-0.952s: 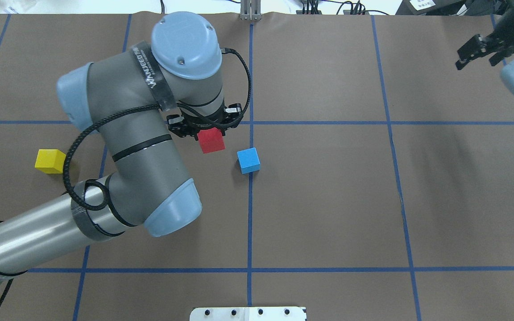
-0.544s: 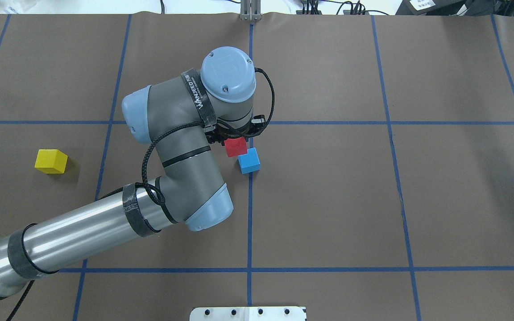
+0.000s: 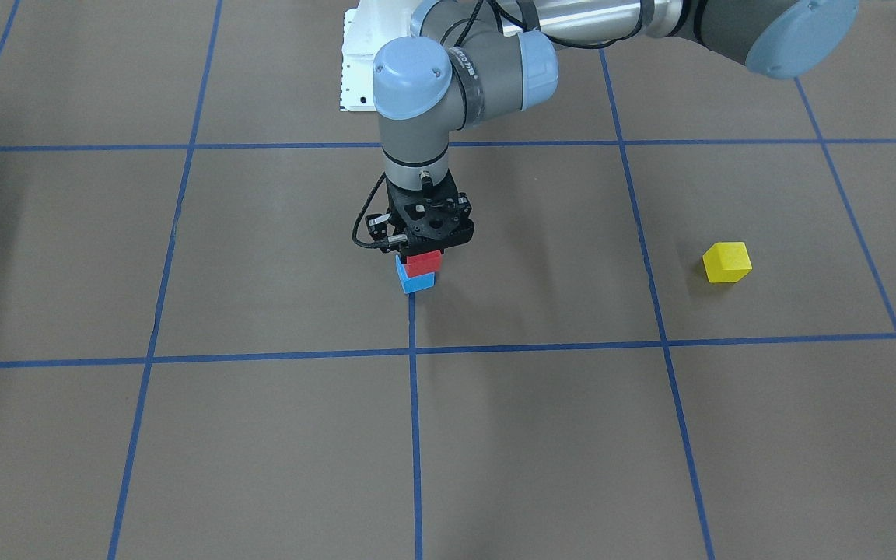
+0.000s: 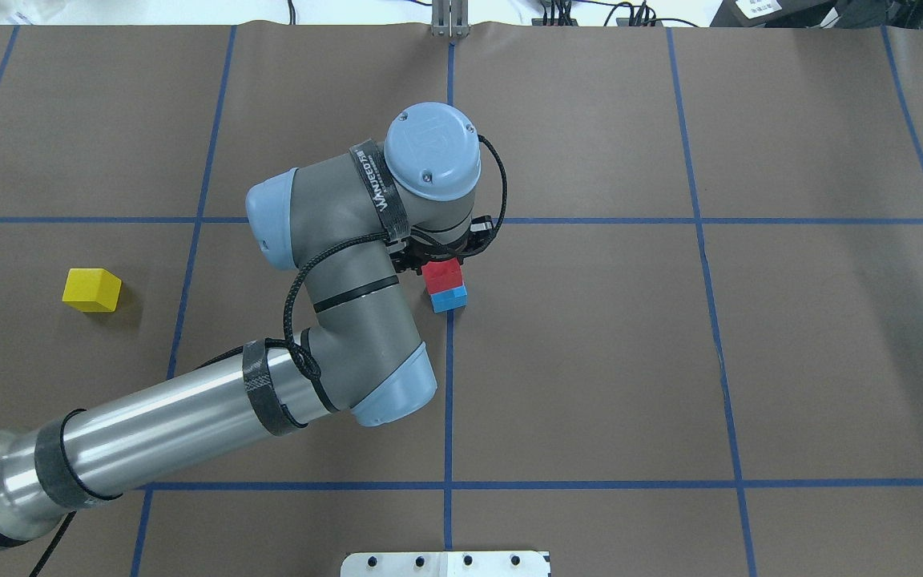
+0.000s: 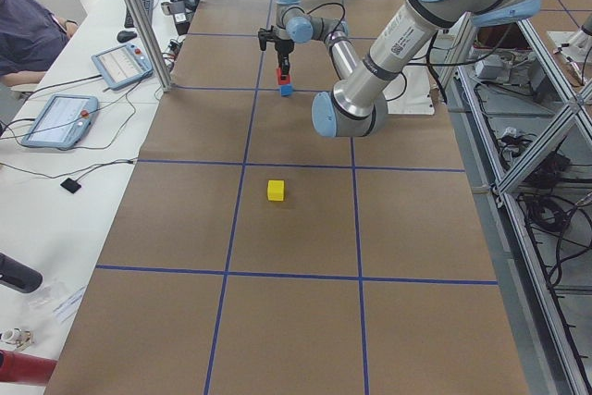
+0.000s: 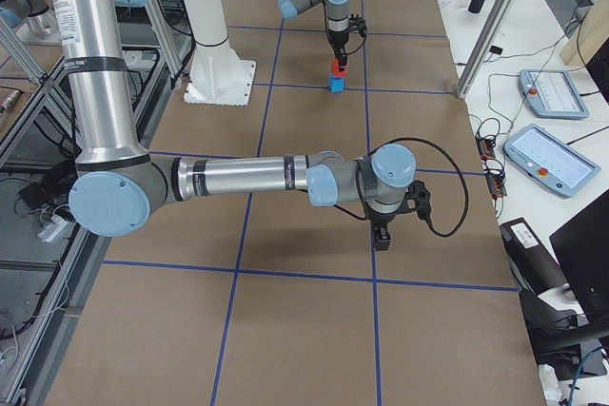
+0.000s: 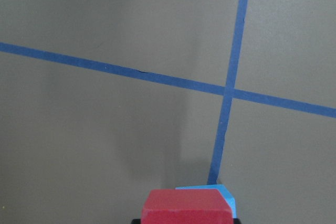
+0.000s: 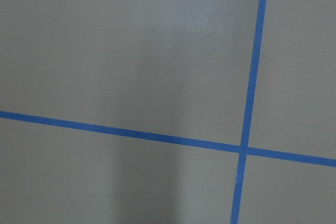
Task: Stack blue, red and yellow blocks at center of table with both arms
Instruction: 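Carry the red cube with the left gripper onto the blue cube, then open the left gripper to release the red cube on the blue cube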
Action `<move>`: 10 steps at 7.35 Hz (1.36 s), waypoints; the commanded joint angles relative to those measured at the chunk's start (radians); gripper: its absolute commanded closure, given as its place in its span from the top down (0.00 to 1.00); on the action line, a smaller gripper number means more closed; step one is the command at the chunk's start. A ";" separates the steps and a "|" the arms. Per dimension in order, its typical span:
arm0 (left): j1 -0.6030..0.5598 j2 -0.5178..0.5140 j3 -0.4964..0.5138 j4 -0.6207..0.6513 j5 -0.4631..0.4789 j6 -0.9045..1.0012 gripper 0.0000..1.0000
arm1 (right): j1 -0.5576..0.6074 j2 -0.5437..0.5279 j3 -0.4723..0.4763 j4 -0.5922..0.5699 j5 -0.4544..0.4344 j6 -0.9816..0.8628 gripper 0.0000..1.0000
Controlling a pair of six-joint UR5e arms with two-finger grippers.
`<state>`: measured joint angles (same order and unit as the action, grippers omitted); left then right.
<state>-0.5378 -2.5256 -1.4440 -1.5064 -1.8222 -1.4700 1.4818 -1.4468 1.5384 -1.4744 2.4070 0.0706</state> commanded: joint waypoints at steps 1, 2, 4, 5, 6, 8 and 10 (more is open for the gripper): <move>0.007 -0.018 0.042 -0.020 0.000 -0.049 0.00 | 0.000 -0.001 0.000 0.000 0.000 0.000 0.99; 0.007 -0.018 0.053 -0.020 0.000 -0.046 0.00 | 0.000 0.000 0.000 0.000 0.000 0.000 0.99; 0.007 -0.018 0.053 -0.018 0.000 -0.044 0.00 | 0.002 0.002 0.003 0.000 0.001 0.000 0.99; 0.007 -0.018 0.048 -0.017 -0.002 -0.038 0.00 | 0.000 0.005 0.002 0.000 0.001 0.000 0.99; 0.007 -0.018 0.047 -0.017 -0.003 -0.035 0.00 | 0.000 0.006 0.002 -0.001 0.003 -0.002 0.99; 0.007 -0.016 0.047 -0.017 -0.006 -0.033 0.00 | 0.000 0.005 0.002 -0.001 0.003 0.000 0.99; 0.007 -0.013 0.047 -0.015 -0.006 -0.032 0.00 | 0.000 0.005 0.003 -0.001 0.003 0.000 0.99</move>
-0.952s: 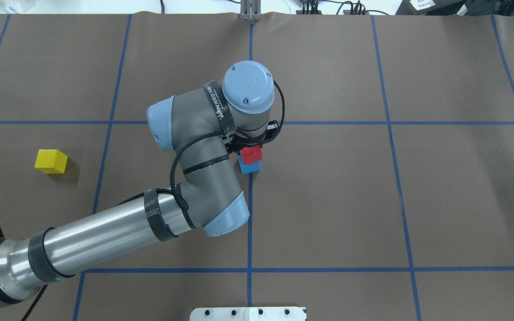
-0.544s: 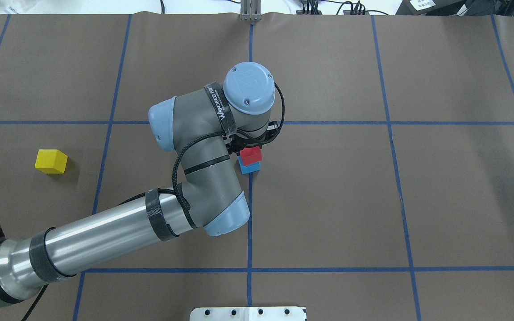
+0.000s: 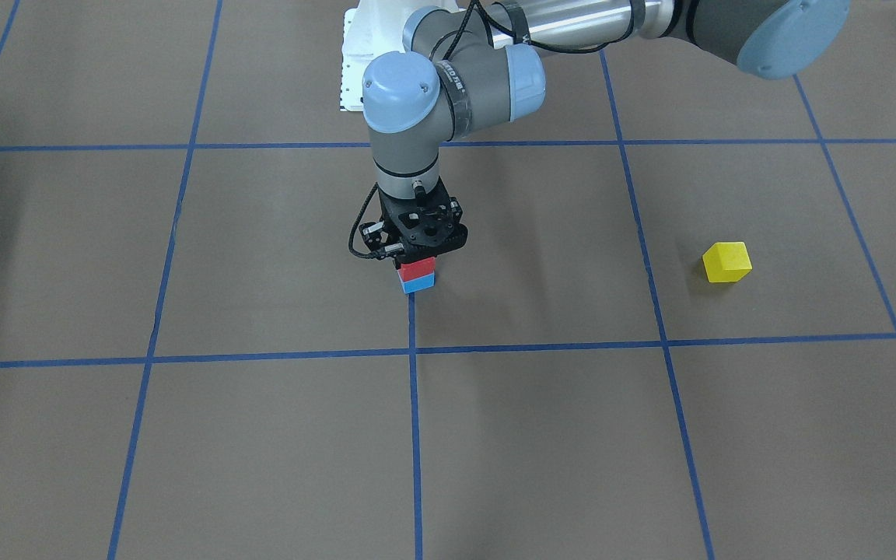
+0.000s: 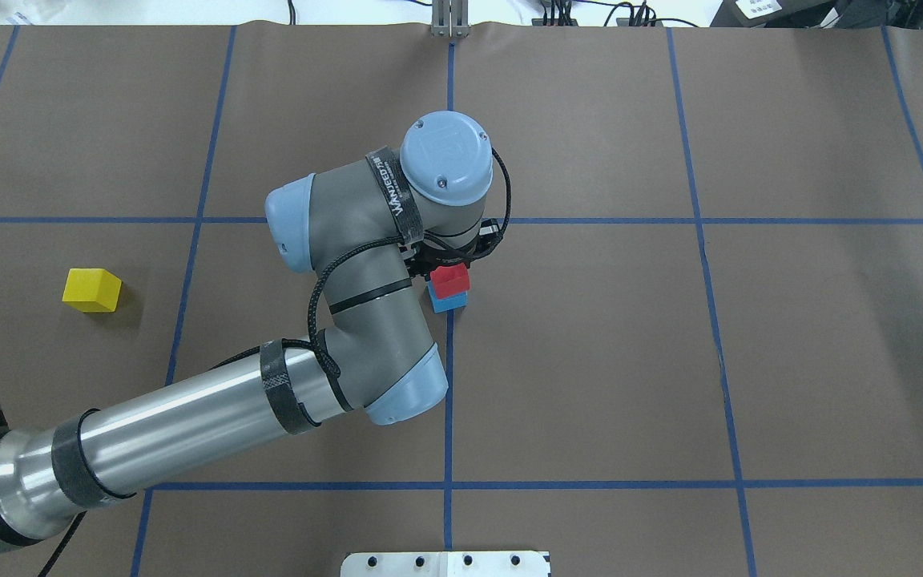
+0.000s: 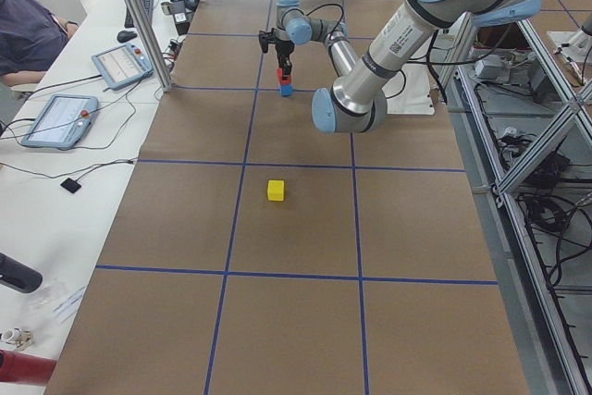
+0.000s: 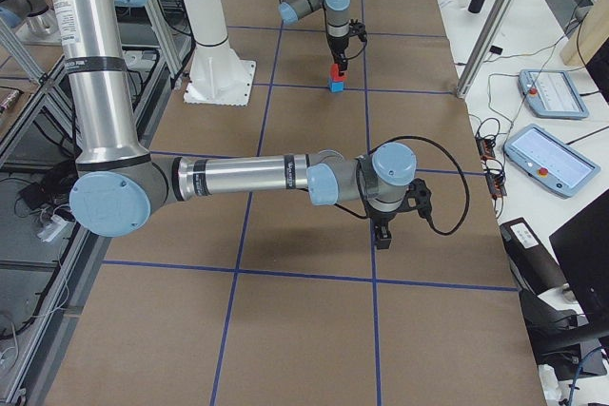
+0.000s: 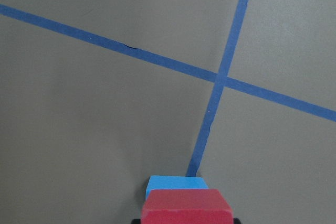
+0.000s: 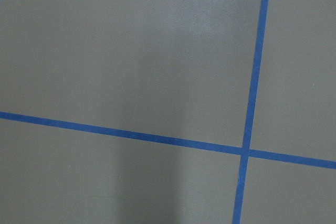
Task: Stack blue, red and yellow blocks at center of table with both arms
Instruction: 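Open the left gripper to release the red cube on the blue cube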
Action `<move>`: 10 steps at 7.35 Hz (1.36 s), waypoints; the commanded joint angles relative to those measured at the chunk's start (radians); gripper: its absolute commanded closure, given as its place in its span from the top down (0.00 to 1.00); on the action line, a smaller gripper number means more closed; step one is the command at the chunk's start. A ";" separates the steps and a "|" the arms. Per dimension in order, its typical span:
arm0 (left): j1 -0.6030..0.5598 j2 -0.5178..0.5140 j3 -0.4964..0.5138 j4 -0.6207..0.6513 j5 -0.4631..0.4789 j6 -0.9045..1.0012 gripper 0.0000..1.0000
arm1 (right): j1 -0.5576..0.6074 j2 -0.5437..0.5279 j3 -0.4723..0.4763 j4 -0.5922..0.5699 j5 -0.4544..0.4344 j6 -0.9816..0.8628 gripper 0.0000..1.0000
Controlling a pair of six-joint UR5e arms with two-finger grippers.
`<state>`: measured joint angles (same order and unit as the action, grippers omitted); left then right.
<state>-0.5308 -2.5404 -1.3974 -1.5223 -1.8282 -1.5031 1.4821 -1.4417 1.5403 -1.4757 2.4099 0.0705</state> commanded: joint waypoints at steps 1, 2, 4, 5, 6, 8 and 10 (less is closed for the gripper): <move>0.000 0.003 -0.002 0.001 0.000 0.010 0.00 | 0.001 -0.002 0.001 0.000 0.006 0.000 0.99; 0.000 0.003 -0.002 0.002 -0.002 0.020 0.00 | 0.001 -0.002 0.001 0.000 0.005 0.000 0.99; 0.000 0.005 -0.003 0.004 0.007 0.021 0.99 | 0.001 -0.002 0.001 0.000 0.005 0.000 0.99; 0.000 0.005 -0.008 0.004 0.007 0.021 1.00 | 0.001 0.000 0.001 0.000 0.005 0.000 0.99; 0.000 0.005 -0.009 0.005 0.007 0.021 1.00 | 0.001 0.000 0.001 0.000 0.005 0.000 0.99; -0.001 0.005 -0.028 0.007 0.006 0.021 1.00 | 0.000 0.000 0.001 0.000 0.005 0.000 0.99; -0.037 0.025 -0.215 0.106 -0.003 0.093 1.00 | 0.000 0.001 0.000 0.000 0.002 0.000 0.99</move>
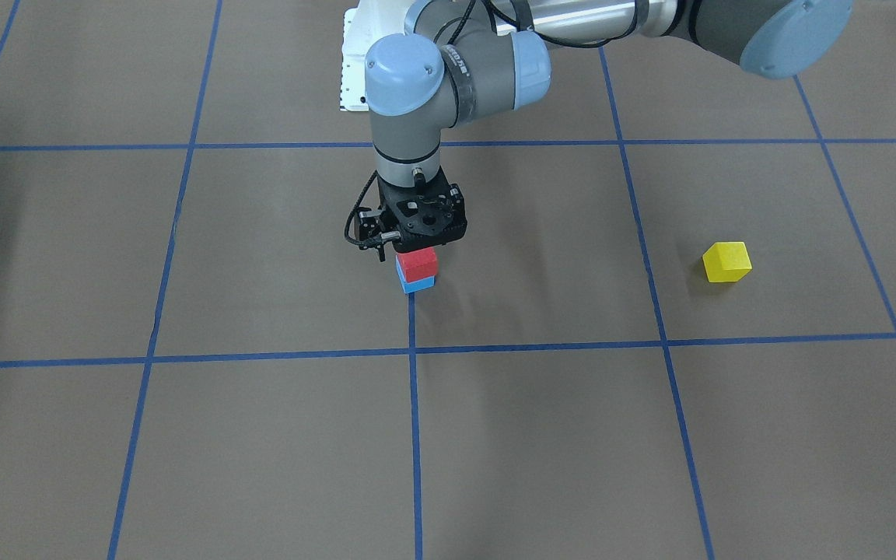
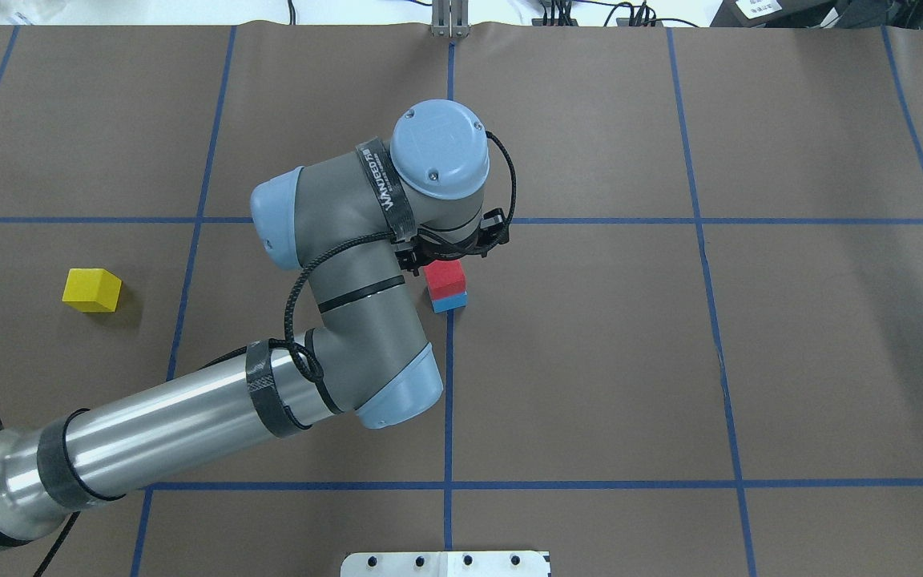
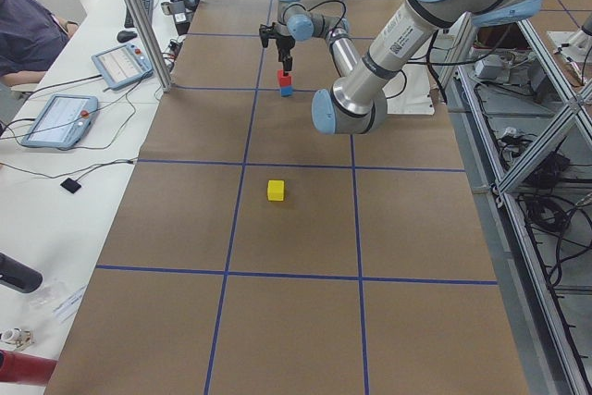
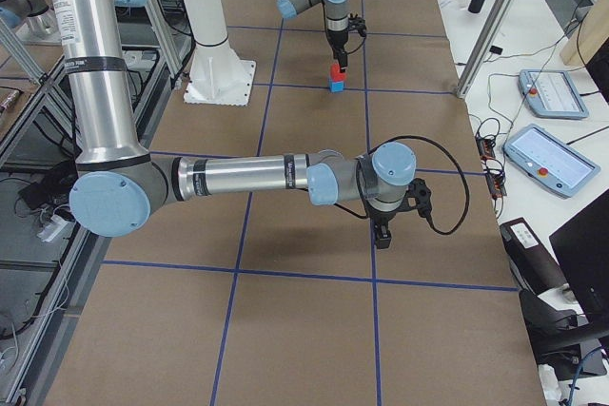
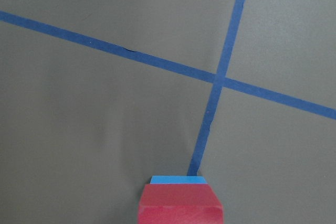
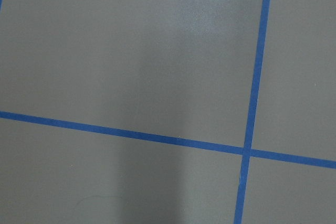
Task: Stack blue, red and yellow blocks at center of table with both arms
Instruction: 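Open the left gripper to release the red cube on the blue cube, then move the left gripper back over the yellow cube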
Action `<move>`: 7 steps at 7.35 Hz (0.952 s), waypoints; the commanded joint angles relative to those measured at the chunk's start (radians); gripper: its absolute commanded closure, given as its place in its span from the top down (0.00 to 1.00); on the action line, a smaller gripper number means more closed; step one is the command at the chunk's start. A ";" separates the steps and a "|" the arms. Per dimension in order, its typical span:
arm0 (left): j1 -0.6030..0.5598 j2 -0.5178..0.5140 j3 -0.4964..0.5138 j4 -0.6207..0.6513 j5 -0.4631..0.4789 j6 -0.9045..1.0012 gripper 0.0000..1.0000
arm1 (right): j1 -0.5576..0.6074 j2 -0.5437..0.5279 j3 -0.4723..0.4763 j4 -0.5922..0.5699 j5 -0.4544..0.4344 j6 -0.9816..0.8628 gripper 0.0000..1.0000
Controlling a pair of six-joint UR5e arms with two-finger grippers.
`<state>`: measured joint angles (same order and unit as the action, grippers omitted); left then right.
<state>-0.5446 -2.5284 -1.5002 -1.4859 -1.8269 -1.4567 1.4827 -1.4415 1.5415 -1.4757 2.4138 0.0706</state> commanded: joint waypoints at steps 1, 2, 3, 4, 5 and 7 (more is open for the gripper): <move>-0.052 0.075 -0.261 0.155 -0.015 0.150 1.00 | 0.001 0.004 0.002 0.000 0.004 0.002 0.99; -0.076 0.255 -0.463 0.185 -0.035 0.255 1.00 | -0.001 0.006 0.002 0.000 0.002 0.003 0.99; -0.106 0.401 -0.576 0.181 -0.035 0.289 1.00 | 0.001 0.006 0.003 0.002 0.004 0.003 0.99; -0.145 0.512 -0.610 0.164 -0.034 0.377 1.00 | -0.001 0.006 0.003 0.002 0.004 0.005 0.99; -0.176 0.640 -0.621 0.094 -0.029 0.500 1.00 | -0.001 0.006 0.003 0.002 0.002 0.012 0.99; -0.219 0.945 -0.530 -0.405 -0.032 0.521 1.00 | -0.001 0.004 0.008 0.002 -0.004 0.015 0.99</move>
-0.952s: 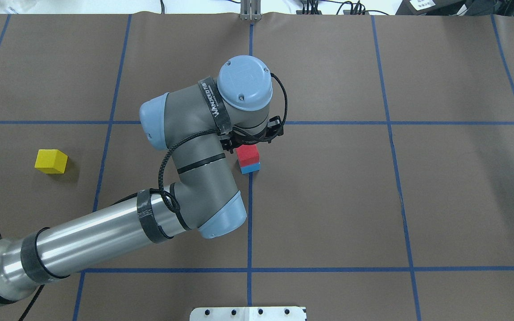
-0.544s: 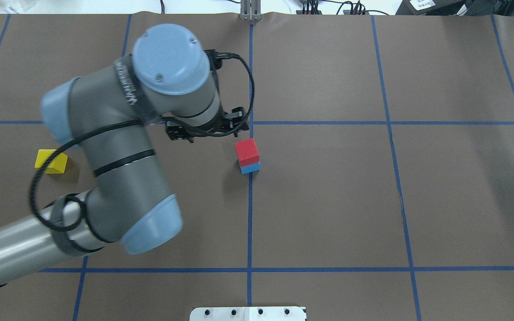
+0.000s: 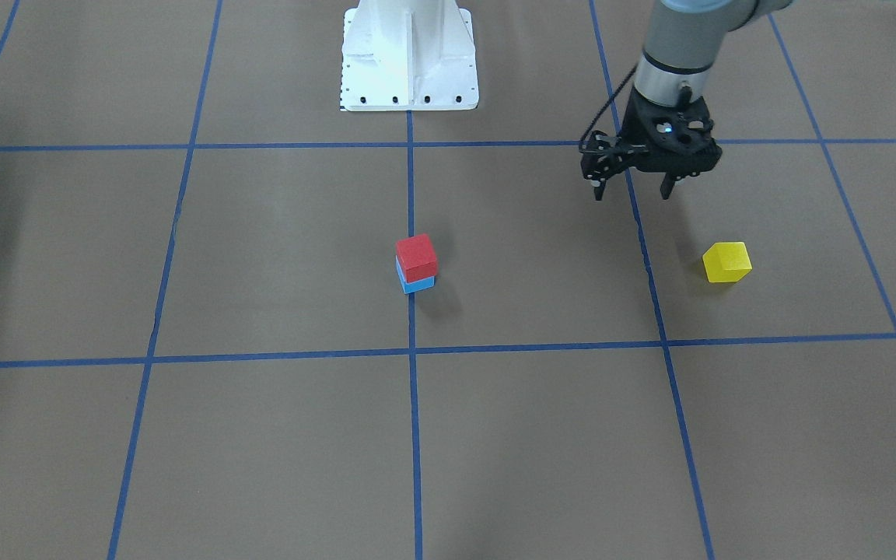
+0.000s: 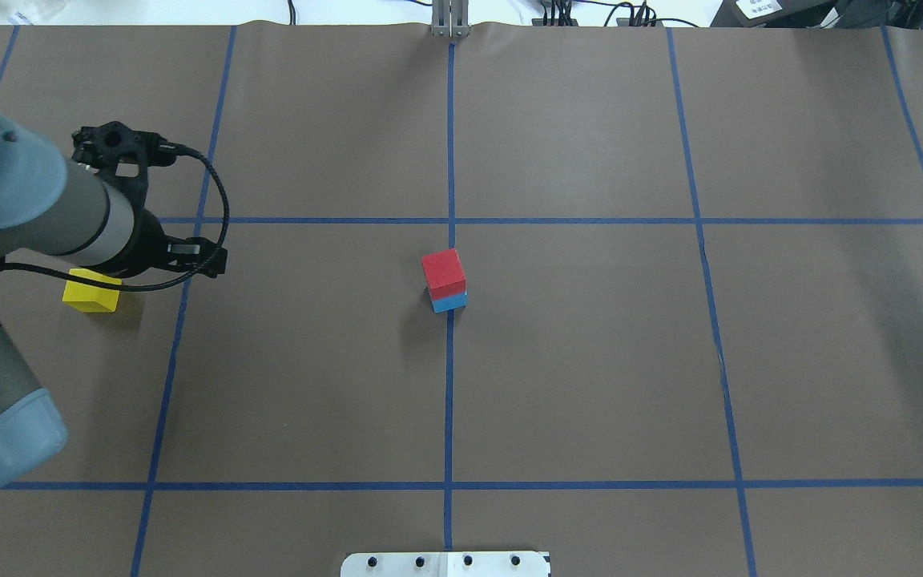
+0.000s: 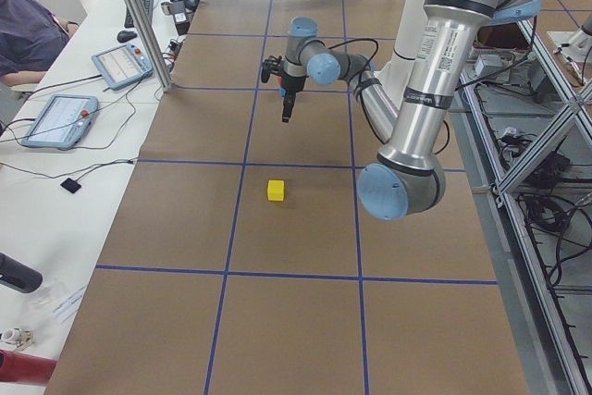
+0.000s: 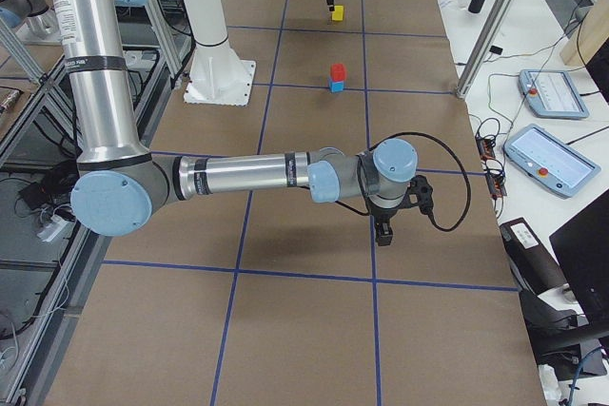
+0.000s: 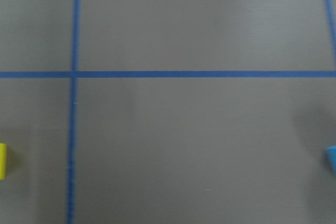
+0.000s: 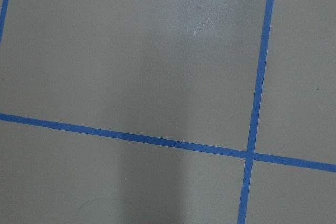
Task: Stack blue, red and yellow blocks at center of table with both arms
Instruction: 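Move the left gripper back over the yellow cube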
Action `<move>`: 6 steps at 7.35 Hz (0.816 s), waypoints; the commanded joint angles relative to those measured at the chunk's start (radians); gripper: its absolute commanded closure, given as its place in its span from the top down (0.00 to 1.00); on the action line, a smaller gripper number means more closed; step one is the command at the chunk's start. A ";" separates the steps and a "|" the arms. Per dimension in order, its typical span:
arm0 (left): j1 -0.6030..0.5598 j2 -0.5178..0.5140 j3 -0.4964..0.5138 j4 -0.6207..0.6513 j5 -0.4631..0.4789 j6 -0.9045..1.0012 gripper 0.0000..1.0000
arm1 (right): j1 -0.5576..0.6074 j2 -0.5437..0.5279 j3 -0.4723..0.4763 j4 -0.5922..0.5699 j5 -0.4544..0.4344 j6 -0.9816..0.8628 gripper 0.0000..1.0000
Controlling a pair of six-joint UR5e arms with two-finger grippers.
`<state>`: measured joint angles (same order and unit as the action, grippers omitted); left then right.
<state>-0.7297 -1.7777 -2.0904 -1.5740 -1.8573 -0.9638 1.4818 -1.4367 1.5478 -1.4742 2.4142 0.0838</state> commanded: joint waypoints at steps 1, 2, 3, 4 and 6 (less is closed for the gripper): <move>-0.057 0.248 0.151 -0.484 -0.008 0.034 1.00 | 0.000 -0.001 0.000 0.000 -0.006 0.002 0.99; -0.066 0.251 0.197 -0.498 -0.007 0.055 1.00 | 0.000 0.001 0.002 0.000 -0.006 0.002 0.99; -0.103 0.253 0.225 -0.501 -0.006 0.133 1.00 | 0.000 0.001 0.002 0.000 -0.004 0.002 0.99; -0.118 0.253 0.249 -0.501 -0.006 0.158 1.00 | 0.000 0.001 0.002 0.000 -0.004 0.002 0.99; -0.116 0.221 0.311 -0.505 -0.005 0.148 1.00 | 0.000 0.001 0.000 0.000 -0.004 0.002 0.99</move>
<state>-0.8431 -1.5399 -1.8176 -2.0751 -1.8635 -0.8174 1.4818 -1.4359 1.5492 -1.4741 2.4098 0.0859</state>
